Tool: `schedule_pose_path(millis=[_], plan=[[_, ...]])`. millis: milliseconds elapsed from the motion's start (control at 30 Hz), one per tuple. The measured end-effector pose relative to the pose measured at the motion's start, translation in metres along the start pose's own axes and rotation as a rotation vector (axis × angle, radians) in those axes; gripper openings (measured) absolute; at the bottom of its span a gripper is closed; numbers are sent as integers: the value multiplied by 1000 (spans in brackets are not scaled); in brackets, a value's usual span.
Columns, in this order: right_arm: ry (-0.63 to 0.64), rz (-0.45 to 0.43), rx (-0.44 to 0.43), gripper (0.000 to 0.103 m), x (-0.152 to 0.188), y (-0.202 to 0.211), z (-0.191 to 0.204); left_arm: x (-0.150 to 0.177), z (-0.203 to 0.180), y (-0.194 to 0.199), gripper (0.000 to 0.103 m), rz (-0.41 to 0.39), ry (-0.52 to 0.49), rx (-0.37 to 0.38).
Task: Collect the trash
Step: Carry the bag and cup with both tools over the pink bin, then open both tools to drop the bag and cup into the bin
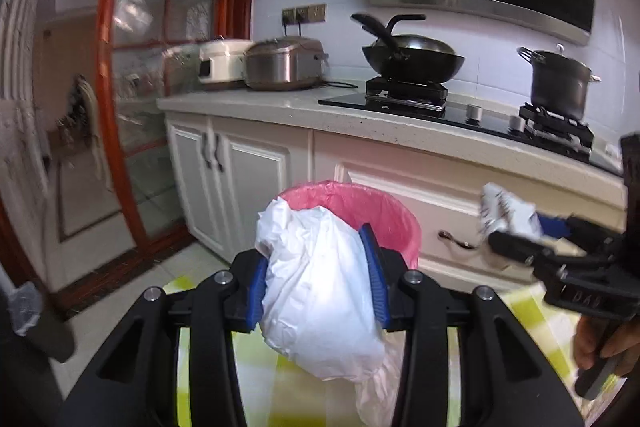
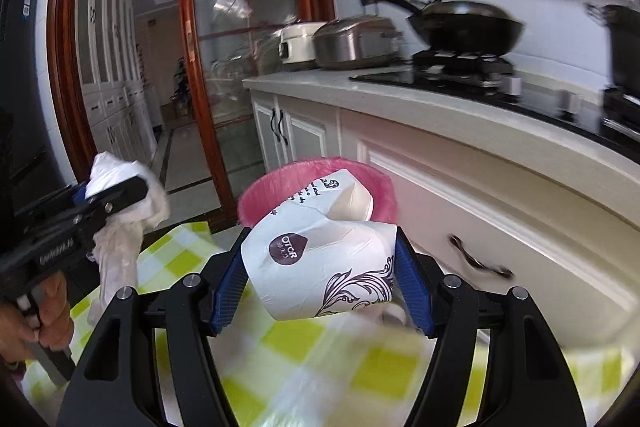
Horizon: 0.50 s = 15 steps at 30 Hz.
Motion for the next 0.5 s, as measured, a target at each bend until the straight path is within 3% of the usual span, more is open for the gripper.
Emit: schedule_pose_path(millis=[233, 367, 500], plan=[[-33, 24, -22, 65, -35, -98, -44, -36, 20, -106, 40, 8, 24, 5], [-14, 34, -34, 66, -40, -132, -45, -46, 26, -153, 44, -2, 25, -4], [11, 33, -34, 78, -39, -152, -46, -42, 32, -183, 52, 8, 52, -31]])
Point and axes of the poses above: each gripper's, at about its wrist camera, not at the fingertips, and y roughly against the way its jaws point, z to its left, x to its underside, the point moved 1 cm from there along -y, roughly the way its jaws point, and after that the axes turned 2 degrees about -x, right-handed, at the moved point
